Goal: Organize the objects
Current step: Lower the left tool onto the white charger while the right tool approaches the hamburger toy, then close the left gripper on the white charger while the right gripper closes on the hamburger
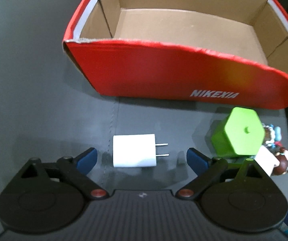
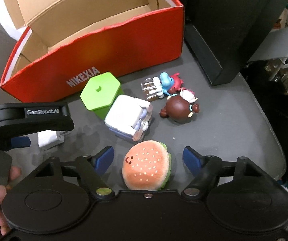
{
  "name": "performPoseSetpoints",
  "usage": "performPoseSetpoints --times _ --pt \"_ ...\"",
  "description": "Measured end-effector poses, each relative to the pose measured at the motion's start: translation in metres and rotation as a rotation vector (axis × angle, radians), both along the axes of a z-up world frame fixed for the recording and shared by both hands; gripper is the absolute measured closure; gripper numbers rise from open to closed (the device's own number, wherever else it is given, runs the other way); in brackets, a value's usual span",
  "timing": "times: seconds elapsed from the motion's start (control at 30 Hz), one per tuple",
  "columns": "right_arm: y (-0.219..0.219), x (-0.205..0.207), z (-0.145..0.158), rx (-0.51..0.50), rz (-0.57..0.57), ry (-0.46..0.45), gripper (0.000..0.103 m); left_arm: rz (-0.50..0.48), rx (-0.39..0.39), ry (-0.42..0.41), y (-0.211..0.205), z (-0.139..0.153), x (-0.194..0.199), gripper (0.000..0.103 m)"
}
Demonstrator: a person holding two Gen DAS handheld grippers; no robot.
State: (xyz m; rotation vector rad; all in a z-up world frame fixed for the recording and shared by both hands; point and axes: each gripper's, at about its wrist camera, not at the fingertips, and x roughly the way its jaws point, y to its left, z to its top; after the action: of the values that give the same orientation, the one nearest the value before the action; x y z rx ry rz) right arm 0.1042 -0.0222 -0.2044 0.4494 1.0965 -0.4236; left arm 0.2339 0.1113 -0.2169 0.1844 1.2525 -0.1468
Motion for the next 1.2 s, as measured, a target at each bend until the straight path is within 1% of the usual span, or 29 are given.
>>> performPoseSetpoints --times 0.1,0.17,0.3,0.37,0.47,0.5,0.53,0.7,0.83,0.9,0.93,1.2 --pt "0.004 0.002 -0.003 -0.013 0.014 0.013 0.032 0.022 0.018 -0.002 -0.001 -0.005 0.001 0.010" --pt "0.005 0.002 -0.005 -0.021 0.019 0.023 0.035 0.034 0.015 0.002 0.001 -0.007 0.002 0.013" --pt "0.006 0.001 -0.009 -0.019 0.025 0.036 0.045 0.064 0.009 0.014 0.002 -0.013 0.003 0.021" --pt "0.007 0.001 -0.008 -0.020 0.035 0.032 0.054 0.065 0.002 0.000 0.001 -0.013 0.002 0.024" --pt "0.008 0.000 -0.008 -0.013 0.036 0.027 0.058 0.058 -0.009 -0.014 0.001 -0.011 0.000 0.035" --pt "0.007 -0.001 -0.008 -0.008 0.034 0.024 0.059 0.054 -0.007 -0.018 0.000 -0.009 -0.002 0.042" --pt "0.006 -0.002 -0.008 -0.001 0.029 0.018 0.060 0.049 -0.014 -0.015 -0.001 -0.009 -0.002 0.042" --pt "0.003 -0.006 -0.005 0.021 0.001 -0.024 0.062 0.037 0.005 -0.026 -0.005 -0.005 -0.010 0.042" --pt "0.001 -0.008 -0.001 0.039 -0.008 -0.048 0.062 0.034 -0.010 -0.031 -0.005 0.000 -0.019 0.042" --pt "0.001 -0.010 0.002 0.042 -0.011 -0.060 0.062 0.030 -0.018 -0.039 -0.004 0.006 -0.023 0.042" --pt "0.000 -0.011 0.003 0.044 -0.014 -0.067 0.062 0.028 -0.024 -0.040 -0.001 0.008 -0.009 0.042" --pt "0.001 -0.020 0.022 0.036 -0.017 -0.133 0.062 0.013 -0.053 -0.086 0.010 0.035 -0.018 0.042"
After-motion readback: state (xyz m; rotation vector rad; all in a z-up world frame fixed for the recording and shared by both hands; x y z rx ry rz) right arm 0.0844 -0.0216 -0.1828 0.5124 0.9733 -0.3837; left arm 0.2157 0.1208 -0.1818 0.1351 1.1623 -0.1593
